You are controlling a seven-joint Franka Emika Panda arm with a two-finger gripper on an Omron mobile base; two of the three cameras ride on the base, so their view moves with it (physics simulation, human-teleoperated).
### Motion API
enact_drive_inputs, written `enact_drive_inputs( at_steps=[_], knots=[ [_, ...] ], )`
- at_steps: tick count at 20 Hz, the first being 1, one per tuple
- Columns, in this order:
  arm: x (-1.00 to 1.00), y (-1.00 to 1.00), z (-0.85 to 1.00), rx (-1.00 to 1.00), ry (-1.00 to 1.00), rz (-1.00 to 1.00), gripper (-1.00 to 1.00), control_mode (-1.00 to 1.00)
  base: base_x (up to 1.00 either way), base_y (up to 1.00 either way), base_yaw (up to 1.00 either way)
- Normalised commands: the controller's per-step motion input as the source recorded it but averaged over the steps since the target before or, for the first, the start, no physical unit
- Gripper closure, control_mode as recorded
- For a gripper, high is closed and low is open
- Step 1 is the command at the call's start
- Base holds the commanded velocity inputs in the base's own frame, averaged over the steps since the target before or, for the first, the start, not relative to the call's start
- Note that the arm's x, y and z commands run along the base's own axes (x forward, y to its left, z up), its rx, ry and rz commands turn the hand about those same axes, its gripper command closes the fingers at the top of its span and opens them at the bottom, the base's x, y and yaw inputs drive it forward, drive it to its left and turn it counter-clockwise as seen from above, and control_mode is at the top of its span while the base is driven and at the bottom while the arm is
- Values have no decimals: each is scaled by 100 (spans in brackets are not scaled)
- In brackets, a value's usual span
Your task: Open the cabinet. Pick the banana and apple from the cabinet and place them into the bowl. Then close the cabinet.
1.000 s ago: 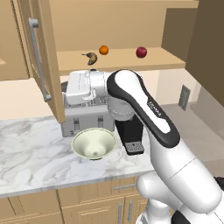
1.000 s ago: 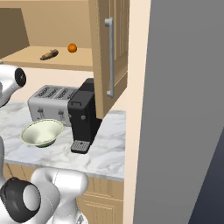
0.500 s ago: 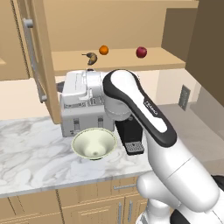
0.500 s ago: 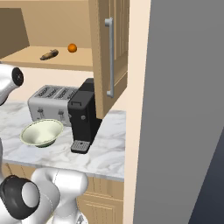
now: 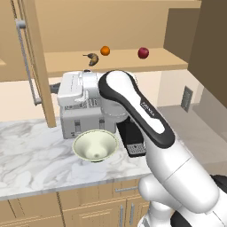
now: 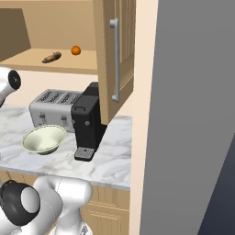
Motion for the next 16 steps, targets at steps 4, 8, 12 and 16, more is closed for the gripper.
enact_drive_inputs(
  at_steps=[4,8,12,16],
  knots=[
    [0,18,0,-2,0,0,100,-100,0,0,0],
    [0,19,-3,-2,1,0,100,-100,0,0,0],
    [2,0,0,0,0,-2,100,-100,0,0,0],
    [0,0,0,0,0,0,100,-100,0,0,0]
  ],
)
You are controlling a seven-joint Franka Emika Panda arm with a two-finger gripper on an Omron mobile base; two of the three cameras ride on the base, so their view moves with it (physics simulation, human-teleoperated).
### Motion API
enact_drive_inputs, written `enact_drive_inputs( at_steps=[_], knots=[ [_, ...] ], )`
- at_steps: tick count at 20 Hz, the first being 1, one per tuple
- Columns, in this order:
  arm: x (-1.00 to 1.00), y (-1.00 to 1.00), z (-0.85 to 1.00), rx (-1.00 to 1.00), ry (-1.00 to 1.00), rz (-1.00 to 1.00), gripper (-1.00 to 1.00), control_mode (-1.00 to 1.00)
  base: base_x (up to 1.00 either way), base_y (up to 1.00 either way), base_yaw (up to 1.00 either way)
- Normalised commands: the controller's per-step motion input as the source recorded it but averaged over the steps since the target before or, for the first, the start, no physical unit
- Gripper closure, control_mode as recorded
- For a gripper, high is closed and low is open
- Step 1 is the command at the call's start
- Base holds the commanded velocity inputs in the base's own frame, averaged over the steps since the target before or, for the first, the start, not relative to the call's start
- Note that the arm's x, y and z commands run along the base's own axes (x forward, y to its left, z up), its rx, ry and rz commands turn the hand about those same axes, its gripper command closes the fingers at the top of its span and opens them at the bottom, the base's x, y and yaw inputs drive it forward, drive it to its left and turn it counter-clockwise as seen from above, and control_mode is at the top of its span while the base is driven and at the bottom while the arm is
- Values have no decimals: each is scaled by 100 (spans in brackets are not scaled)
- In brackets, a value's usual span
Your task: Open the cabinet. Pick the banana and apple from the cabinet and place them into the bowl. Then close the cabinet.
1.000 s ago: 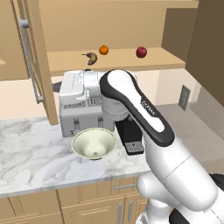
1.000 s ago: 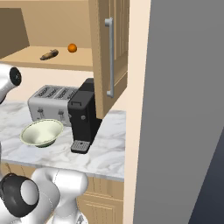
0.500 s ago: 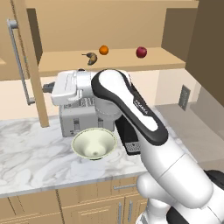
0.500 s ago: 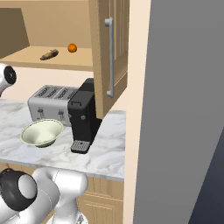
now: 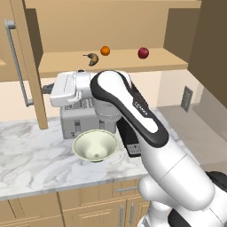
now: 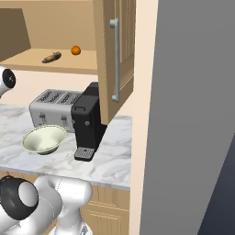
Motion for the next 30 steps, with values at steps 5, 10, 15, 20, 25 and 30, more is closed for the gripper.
enact_drive_inputs(
  at_steps=[5,10,15,20,25,30],
  knots=[
    [1,-13,-1,1,0,0,100,-100,0,0,0],
    [1,-69,0,1,-4,0,100,-100,0,0,0],
    [0,-75,0,0,0,-2,100,-100,0,0,0],
    [2,-58,0,0,3,-15,100,-100,0,0,0],
    [14,-3,0,-1,0,-16,100,-100,0,0,0],
    [1,-3,6,-1,1,-21,100,-100,0,0,0]
  ],
)
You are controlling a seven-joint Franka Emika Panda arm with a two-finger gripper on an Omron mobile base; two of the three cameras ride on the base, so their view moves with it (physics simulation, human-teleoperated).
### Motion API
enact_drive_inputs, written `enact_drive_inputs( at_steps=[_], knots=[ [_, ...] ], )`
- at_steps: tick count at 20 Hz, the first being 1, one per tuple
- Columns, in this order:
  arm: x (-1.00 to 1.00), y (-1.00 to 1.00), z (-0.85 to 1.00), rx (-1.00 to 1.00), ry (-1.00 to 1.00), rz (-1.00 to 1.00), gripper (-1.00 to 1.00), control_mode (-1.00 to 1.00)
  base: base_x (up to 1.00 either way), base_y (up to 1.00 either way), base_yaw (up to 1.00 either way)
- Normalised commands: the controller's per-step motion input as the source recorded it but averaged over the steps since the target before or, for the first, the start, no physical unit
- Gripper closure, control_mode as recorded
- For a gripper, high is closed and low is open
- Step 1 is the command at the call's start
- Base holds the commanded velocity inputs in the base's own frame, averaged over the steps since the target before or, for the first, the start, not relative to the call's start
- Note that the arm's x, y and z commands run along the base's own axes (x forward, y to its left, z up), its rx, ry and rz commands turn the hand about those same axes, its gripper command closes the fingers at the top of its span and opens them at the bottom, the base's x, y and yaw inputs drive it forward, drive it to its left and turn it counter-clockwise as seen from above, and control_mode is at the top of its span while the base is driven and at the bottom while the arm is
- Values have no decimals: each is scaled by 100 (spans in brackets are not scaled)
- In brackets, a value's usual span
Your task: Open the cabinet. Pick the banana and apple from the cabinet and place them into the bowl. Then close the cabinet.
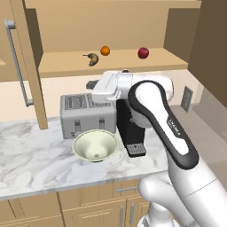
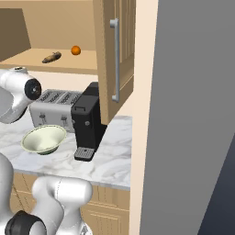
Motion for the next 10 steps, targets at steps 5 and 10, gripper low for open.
enact_drive_inputs(
  at_steps=[5,10],
  knots=[
    [0,-20,12,-1,15,-34,100,-100,0,0,0],
    [0,-22,19,0,24,-30,100,-100,0,0,0]
  ],
)
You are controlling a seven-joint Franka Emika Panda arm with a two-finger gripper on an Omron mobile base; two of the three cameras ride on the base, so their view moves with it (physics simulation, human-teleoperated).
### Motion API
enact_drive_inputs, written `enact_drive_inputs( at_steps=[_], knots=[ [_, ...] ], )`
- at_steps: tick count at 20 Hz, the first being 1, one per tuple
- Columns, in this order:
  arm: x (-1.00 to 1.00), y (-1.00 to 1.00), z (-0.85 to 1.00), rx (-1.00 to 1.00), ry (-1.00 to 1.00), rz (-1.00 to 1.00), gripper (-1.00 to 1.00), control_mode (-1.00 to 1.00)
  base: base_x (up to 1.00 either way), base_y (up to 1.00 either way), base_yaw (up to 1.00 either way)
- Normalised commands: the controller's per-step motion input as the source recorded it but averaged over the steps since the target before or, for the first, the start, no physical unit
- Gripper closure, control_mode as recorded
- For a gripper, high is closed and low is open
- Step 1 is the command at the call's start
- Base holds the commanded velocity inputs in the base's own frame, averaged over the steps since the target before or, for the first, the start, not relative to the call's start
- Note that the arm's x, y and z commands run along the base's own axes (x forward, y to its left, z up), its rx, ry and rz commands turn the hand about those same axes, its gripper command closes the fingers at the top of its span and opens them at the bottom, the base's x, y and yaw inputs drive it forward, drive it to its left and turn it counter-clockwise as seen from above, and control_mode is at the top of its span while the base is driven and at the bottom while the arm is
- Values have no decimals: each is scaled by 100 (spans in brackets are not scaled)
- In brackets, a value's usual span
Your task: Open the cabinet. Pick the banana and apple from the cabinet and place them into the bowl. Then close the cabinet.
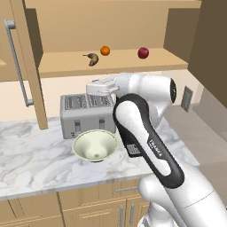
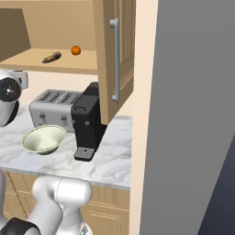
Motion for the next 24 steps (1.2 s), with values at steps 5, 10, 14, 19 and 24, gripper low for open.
enact_drive_inputs(
  at_steps=[5,10,14,19,24],
  knots=[
    [0,-23,22,0,30,-27,100,-100,0,0,0],
    [5,-24,17,0,30,-22,100,-100,0,0,0],
    [9,-14,8,0,29,-17,100,-100,0,0,0],
    [12,-4,0,0,20,-8,-100,-100,0,0,0],
    [8,-8,0,0,4,0,-100,-100,0,0,0]
  ],
)
